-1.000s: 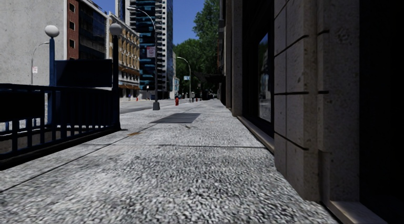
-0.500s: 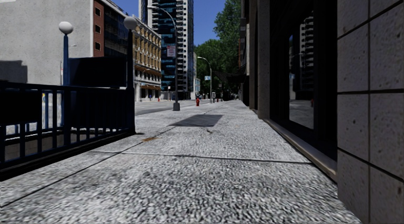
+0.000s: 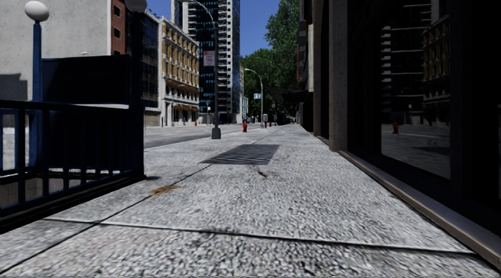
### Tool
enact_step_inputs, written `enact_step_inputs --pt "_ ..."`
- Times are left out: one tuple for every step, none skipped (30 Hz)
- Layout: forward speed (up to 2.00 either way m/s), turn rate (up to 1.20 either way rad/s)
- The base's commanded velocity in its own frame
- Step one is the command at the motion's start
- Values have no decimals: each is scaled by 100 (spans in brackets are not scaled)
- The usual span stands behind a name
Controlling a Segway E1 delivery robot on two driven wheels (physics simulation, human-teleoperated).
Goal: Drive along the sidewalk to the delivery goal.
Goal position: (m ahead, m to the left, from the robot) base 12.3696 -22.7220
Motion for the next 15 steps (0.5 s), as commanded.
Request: enact_step_inputs --pt "200 0" --pt "200 0" --pt "200 0" --pt "200 0" --pt "200 0" --pt "200 0" --pt "200 0" --pt "200 0" --pt "200 0" --pt "200 0" --pt "200 0" --pt "200 0" --pt "200 0" --pt "200 0" --pt "200 0"
